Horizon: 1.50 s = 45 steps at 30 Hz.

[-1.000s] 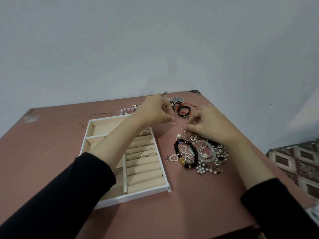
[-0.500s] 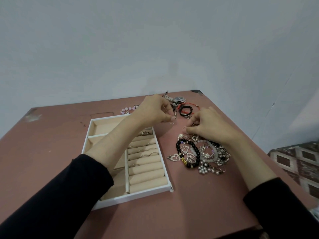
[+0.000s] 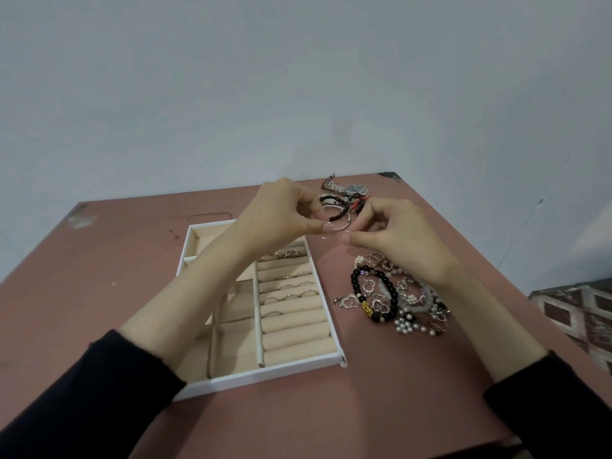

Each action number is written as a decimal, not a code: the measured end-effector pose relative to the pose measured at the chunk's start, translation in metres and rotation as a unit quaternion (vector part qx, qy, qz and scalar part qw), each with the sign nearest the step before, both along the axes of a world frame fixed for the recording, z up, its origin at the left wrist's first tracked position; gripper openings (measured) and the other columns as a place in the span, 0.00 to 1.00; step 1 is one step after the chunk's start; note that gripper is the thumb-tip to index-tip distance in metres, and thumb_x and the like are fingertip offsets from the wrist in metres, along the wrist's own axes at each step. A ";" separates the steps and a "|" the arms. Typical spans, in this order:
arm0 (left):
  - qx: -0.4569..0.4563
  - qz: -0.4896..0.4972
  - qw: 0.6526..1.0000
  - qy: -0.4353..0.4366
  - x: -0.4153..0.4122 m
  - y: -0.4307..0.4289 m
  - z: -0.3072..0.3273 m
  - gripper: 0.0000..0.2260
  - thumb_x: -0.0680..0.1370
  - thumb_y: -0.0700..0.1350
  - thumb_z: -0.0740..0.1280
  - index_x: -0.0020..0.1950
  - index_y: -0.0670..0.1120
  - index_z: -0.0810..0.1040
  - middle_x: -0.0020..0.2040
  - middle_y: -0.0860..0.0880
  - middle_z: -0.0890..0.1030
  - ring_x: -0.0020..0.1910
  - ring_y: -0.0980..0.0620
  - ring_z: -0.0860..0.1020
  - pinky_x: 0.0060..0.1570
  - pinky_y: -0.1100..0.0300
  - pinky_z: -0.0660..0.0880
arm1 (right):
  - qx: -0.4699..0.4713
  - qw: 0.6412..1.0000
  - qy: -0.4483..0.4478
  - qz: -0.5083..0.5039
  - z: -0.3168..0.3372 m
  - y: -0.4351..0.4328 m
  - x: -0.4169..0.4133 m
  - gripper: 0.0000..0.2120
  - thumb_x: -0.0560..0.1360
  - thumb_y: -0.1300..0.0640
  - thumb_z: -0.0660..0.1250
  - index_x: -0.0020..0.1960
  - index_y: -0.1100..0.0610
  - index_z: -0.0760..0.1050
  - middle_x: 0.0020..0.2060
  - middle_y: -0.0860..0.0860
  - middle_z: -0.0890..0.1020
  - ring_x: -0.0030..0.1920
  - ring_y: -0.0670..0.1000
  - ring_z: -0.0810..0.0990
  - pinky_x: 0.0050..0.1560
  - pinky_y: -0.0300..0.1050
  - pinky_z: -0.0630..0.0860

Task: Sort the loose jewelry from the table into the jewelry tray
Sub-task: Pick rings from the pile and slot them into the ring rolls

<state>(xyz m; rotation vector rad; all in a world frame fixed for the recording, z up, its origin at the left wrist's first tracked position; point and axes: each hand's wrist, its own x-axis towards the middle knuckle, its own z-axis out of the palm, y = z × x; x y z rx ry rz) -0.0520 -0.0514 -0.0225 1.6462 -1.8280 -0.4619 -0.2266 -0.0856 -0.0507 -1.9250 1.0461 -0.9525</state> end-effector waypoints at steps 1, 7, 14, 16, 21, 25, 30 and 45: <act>-0.005 0.005 1.000 0.001 0.004 0.007 0.000 0.06 0.67 0.47 0.76 0.39 0.47 0.82 0.36 0.47 0.83 0.32 0.57 0.74 0.35 0.65 0.69 | 0.023 0.999 -0.020 0.023 0.001 0.004 0.004 0.09 0.65 0.62 0.77 0.34 0.56 0.76 0.32 0.54 0.83 0.34 0.49 0.81 0.36 0.39 0.78; -0.007 0.031 0.999 0.016 0.020 0.059 -0.004 0.04 0.65 0.49 0.77 0.36 0.51 0.84 0.32 0.55 0.81 0.31 0.64 0.75 0.32 0.73 0.68 | 0.099 0.987 -0.056 0.113 0.003 0.020 0.017 0.10 0.64 0.63 0.76 0.34 0.58 0.74 0.27 0.49 0.80 0.27 0.44 0.76 0.29 0.34 0.72; -0.002 0.005 0.999 0.031 0.019 0.084 -0.014 0.04 0.67 0.45 0.76 0.34 0.49 0.83 0.31 0.52 0.81 0.28 0.62 0.73 0.30 0.72 0.67 | 0.117 0.985 -0.066 0.107 0.002 0.027 0.025 0.11 0.57 0.56 0.76 0.30 0.55 0.73 0.30 0.53 0.82 0.28 0.44 0.77 0.29 0.34 0.73; 0.005 0.001 1.000 0.012 0.017 0.085 -0.017 0.05 0.67 0.43 0.76 0.33 0.48 0.82 0.28 0.56 0.79 0.27 0.64 0.73 0.30 0.72 0.67 | 0.115 0.986 -0.074 0.100 0.002 0.027 0.025 0.11 0.56 0.56 0.75 0.29 0.55 0.73 0.30 0.54 0.82 0.29 0.45 0.78 0.29 0.34 0.74; 0.013 -0.002 0.998 -0.066 0.013 0.087 -0.020 0.03 0.69 0.44 0.74 0.37 0.47 0.83 0.32 0.57 0.79 0.30 0.62 0.72 0.37 0.65 0.71 | 0.110 0.987 -0.080 0.090 0.000 0.026 0.025 0.12 0.61 0.63 0.75 0.30 0.57 0.71 0.31 0.57 0.82 0.30 0.48 0.80 0.29 0.36 0.76; 0.025 -0.012 0.994 -0.103 0.011 0.088 -0.017 0.01 0.70 0.45 0.73 0.39 0.48 0.83 0.37 0.55 0.82 0.31 0.63 0.71 0.39 0.63 0.72 | 0.110 0.986 -0.087 0.091 0.000 0.025 0.025 0.13 0.64 0.67 0.74 0.30 0.58 0.71 0.28 0.52 0.81 0.27 0.44 0.79 0.28 0.33 0.74; 0.064 -0.022 0.991 -0.111 0.014 0.089 -0.009 0.04 0.72 0.45 0.72 0.45 0.52 0.85 0.43 0.55 0.85 0.35 0.62 0.74 0.45 0.62 0.74 | 0.103 0.986 -0.091 0.091 0.002 0.027 0.025 0.14 0.65 0.69 0.74 0.31 0.59 0.70 0.28 0.52 0.80 0.25 0.41 0.77 0.27 0.30 0.71; 0.057 -0.043 0.987 -0.142 0.014 0.087 -0.008 0.06 0.72 0.43 0.71 0.44 0.54 0.85 0.40 0.55 0.83 0.32 0.63 0.72 0.42 0.64 0.73 | 0.083 0.991 -0.066 0.088 0.003 0.026 0.024 0.13 0.66 0.67 0.74 0.31 0.58 0.70 0.24 0.46 0.78 0.24 0.40 0.75 0.28 0.30 0.71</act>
